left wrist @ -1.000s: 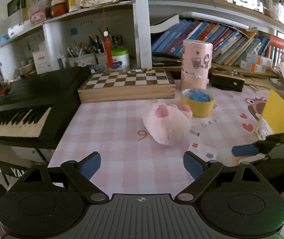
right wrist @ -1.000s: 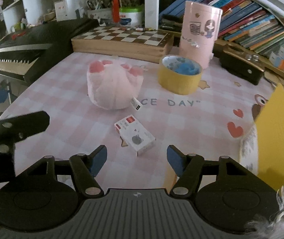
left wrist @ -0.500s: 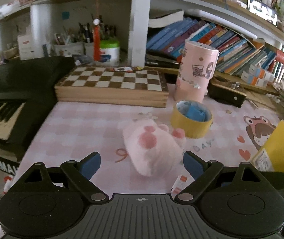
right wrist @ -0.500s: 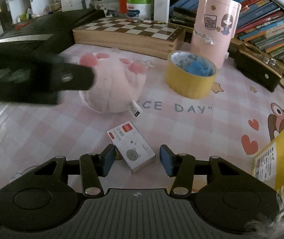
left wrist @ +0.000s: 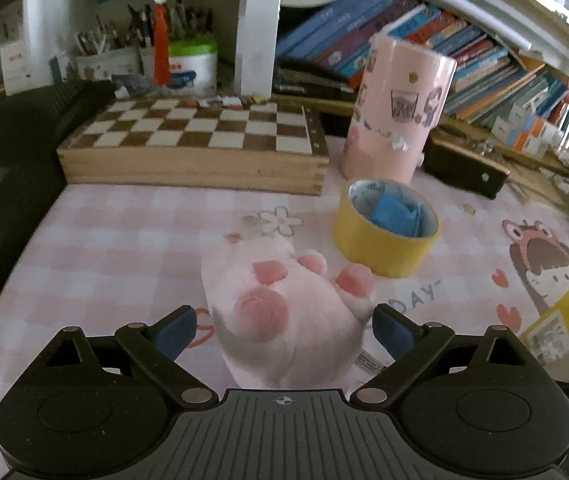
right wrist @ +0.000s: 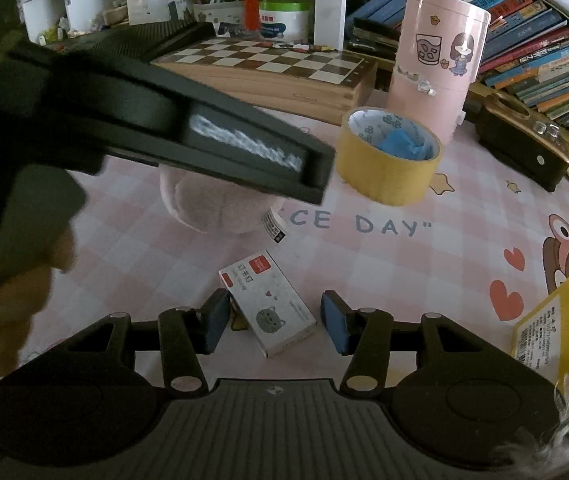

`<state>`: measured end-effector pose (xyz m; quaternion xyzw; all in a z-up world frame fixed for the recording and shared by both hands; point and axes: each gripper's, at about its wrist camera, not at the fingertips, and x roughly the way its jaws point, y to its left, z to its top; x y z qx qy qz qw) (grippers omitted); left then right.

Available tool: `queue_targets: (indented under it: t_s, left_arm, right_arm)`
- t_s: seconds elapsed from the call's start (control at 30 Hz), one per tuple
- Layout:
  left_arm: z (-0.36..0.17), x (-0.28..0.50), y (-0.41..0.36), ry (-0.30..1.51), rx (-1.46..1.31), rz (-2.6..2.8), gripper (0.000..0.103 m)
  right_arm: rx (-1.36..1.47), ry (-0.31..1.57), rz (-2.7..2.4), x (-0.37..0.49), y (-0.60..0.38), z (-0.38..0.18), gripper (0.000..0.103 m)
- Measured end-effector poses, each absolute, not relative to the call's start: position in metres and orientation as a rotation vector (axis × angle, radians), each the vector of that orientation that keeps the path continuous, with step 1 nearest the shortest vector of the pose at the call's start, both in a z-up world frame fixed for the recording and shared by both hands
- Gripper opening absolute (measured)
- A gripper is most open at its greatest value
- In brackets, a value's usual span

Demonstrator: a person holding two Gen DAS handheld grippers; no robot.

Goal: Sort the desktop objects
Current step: 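Grasp the small white box with the right gripper while the left gripper grasps the pink plush pig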

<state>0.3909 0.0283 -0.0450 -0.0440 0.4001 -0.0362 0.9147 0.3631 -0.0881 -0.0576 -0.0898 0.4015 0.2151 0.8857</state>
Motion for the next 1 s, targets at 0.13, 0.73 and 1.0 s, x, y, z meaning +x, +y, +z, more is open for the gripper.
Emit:
queue_targets:
  t_s: [0.13,0.73,1.0]
  left_arm:
    - [-0.055,0.399,0.029,0.859,-0.09,-0.062,0.094]
    - [-0.015,0.348,0.044,0.775,-0.1,-0.091,0.073]
    - [0.007,0.305,0.055,0.719,-0.142,-0.09,0.073]
  right_arm:
    - [-0.19,0.829,0.449,0.364,-0.086,-0.058,0.047]
    - [-0.173,0.808,0.432,0.349,-0.1,-0.04,0.028]
    - [-0.134,0.788,0.417,0.333,-0.107,-0.023,0.028]
